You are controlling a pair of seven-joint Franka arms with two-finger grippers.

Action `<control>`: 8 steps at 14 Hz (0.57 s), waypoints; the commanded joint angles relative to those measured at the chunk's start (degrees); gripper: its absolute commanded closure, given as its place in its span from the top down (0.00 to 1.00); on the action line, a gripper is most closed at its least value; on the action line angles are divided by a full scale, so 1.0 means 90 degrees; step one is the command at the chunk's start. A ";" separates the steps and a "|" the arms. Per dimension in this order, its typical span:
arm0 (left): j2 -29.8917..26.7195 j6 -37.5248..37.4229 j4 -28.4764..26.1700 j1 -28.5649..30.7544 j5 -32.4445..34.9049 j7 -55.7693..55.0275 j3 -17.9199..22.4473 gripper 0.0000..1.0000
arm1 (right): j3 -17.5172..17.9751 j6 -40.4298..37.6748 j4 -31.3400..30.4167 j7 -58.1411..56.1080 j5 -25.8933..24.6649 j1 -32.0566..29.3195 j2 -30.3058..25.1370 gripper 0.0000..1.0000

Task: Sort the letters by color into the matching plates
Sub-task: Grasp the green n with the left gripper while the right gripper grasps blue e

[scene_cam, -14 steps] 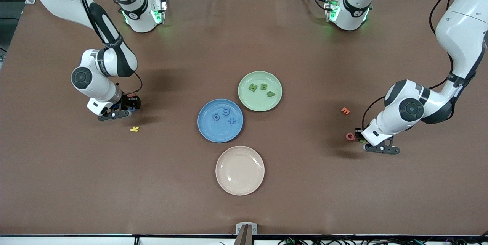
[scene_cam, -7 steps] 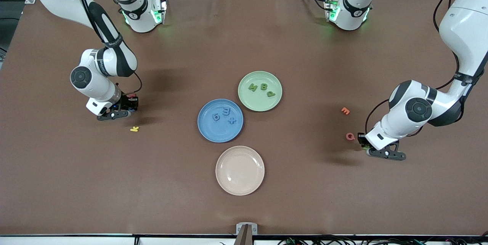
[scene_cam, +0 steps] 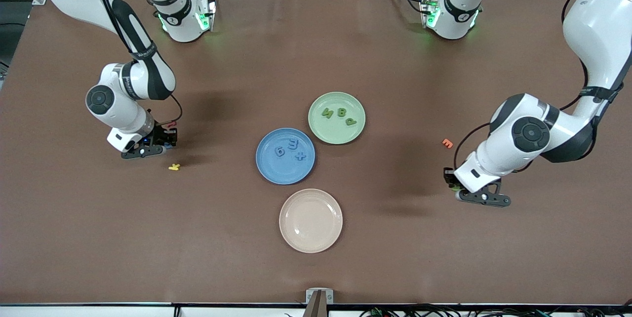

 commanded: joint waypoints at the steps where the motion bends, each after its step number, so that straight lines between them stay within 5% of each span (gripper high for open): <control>1: -0.0098 -0.0188 0.0040 -0.0129 -0.0219 -0.0548 -0.0256 0.00 | 0.0040 -0.1160 0.0716 0.0696 -0.0066 0.0361 -0.0205 0.11; 5: -0.0098 -0.0393 0.0059 -0.0714 -0.0229 -0.1797 -0.0325 0.00 | 0.0059 -0.2754 0.2463 0.2753 -0.0007 0.1492 0.0213 0.11; 8: -0.0098 -0.0519 0.0283 -0.1095 -0.0316 -0.2413 -0.0384 0.00 | 0.0059 -0.2825 0.3246 0.4209 0.0138 0.2420 0.0847 0.11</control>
